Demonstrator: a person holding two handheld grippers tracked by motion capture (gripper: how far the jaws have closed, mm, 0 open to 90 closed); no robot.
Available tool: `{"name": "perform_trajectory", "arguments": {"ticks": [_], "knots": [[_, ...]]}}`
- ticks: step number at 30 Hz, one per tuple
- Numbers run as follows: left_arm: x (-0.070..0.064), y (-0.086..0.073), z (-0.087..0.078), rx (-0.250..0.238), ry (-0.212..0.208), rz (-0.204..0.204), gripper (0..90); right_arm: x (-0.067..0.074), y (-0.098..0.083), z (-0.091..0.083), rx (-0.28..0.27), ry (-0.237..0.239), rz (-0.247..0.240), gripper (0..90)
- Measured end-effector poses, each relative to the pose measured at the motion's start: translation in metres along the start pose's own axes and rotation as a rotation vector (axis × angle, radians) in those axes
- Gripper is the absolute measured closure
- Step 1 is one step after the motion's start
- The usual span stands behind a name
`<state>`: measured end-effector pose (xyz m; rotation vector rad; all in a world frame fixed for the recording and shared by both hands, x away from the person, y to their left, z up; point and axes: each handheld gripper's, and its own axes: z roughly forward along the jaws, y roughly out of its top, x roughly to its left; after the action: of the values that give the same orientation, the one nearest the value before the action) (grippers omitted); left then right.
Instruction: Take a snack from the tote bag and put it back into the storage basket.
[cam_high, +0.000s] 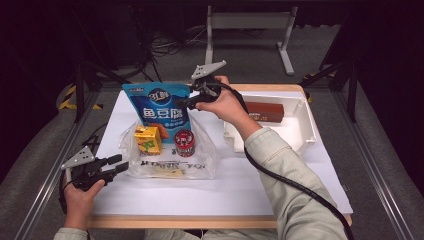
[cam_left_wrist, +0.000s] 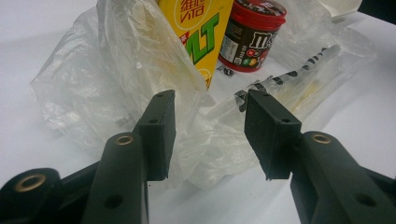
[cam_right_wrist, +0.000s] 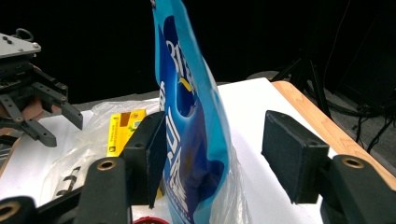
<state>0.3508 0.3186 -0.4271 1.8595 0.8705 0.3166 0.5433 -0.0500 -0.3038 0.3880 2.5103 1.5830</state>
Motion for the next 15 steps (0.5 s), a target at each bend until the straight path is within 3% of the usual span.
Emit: {"name": "perform_trajectory", "arguments": {"ticks": [15], "knots": [[0.000,0.000,-0.001,-0.003,0.000,-0.002,53.8,0.003,0.000,0.022,-0.006,0.029,-0.010,45.4]]}}
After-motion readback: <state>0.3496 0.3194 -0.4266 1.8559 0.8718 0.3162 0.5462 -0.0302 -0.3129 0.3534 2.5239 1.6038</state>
